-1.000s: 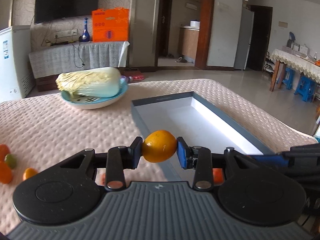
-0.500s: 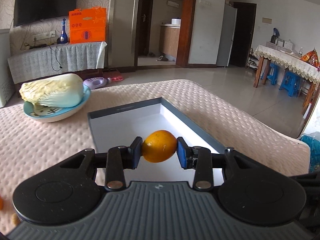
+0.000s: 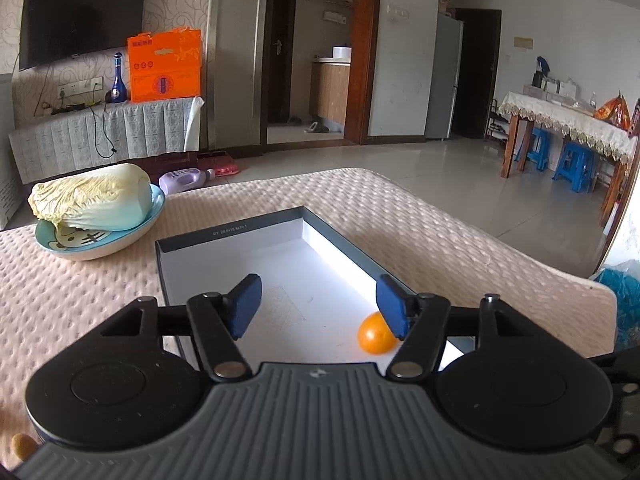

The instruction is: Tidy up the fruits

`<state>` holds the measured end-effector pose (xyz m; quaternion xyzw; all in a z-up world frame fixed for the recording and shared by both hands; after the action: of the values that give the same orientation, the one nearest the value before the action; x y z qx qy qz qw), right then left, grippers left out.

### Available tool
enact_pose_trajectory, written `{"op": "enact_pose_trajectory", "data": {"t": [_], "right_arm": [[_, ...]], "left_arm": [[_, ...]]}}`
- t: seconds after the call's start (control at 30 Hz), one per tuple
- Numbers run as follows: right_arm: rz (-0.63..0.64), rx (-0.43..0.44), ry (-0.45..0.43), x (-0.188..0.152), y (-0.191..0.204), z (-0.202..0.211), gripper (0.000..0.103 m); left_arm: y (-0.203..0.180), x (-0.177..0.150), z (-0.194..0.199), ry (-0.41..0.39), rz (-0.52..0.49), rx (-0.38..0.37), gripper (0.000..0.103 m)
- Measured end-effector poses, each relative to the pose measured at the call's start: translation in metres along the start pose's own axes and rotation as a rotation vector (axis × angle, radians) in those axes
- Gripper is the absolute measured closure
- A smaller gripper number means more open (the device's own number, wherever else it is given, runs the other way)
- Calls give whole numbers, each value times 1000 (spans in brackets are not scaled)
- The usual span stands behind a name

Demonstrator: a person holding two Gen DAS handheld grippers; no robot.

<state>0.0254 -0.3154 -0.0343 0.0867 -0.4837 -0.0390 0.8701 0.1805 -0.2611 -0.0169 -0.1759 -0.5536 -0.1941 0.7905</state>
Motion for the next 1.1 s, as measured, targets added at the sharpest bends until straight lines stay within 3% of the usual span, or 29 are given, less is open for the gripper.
{"op": "enact_pose_trajectory", "data": {"t": [0.37,0.63,0.8,1.0,1.1], "right_arm": [[-46,-20,6,3,-2,-17,76],[-76,-49,-13,7,1,-29,76],[-82,-73,-36,10,2,-32,76],[-48,-111,-39,8,10,-37,76],[-17,-137,-46,8,12,-41,76]], "left_arm": [[33,9,57,-69,44,84,33],[51,15,141,-103,55,127,33],[67,-2,196,-75,120,133,29],[88,-27,196,-28,204,157,29],[95,-31,192,-27,134,205,29]]}}
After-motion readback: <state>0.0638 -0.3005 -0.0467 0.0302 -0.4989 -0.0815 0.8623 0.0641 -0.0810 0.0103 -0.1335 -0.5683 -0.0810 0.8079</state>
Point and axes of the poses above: each gripper's, at about its wrist camera, not at the fingertips, and z roughly against the way its jaws point, y to its left, x to its top, the point moved 7 cm from there along -z, roughly the way its jaws point, and after that the axes turned 8 degrees about -y, right-handed, at the moved point
